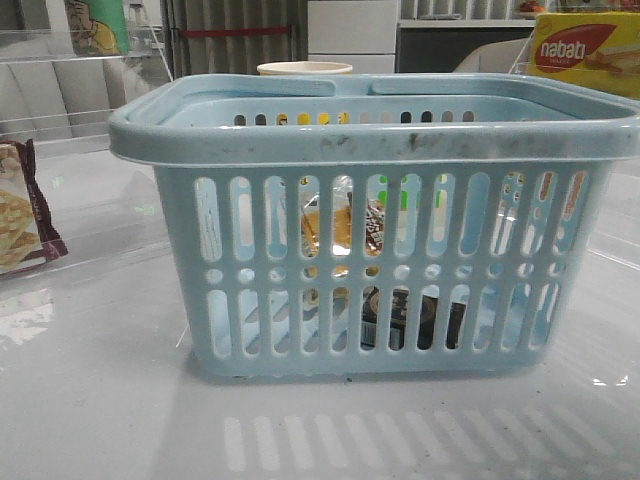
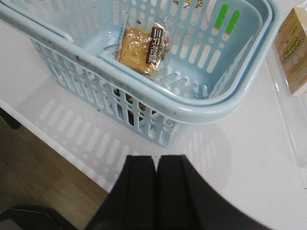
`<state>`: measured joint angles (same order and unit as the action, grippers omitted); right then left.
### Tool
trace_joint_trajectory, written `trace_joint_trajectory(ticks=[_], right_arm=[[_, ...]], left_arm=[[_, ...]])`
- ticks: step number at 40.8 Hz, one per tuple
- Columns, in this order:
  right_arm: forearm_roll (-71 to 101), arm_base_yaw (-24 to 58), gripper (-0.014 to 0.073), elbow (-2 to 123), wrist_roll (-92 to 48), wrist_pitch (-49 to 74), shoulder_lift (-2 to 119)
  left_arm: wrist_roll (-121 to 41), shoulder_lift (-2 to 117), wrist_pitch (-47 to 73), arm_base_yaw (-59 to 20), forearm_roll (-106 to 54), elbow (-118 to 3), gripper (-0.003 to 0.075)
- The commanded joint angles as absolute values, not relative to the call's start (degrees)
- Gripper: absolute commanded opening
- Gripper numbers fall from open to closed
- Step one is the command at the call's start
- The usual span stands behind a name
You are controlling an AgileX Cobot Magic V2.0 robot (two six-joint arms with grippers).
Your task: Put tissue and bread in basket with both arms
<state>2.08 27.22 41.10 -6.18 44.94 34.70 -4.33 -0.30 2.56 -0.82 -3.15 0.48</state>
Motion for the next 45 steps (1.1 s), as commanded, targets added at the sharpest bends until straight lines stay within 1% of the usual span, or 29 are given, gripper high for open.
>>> trace_joint_trajectory(ticks=[1,13,45], right_arm=[[1.58,27.11,0.0057,42.62,-5.99,40.92,34.84],[1.58,27.11,0.0057,42.62,-5.99,40.98,34.84],[1.58,27.11,0.0057,42.62,-5.99,40.98,34.84]], left_arm=[[-3.57,-1.37,-2.43,-1.25,-2.97,0.34,0.0095],[-3.57,-1.37,-2.43,-3.57,-2.97,0.34,0.0094],[-3.57,-1.37,-2.43,-3.55,-2.97,0.34,0.0094]])
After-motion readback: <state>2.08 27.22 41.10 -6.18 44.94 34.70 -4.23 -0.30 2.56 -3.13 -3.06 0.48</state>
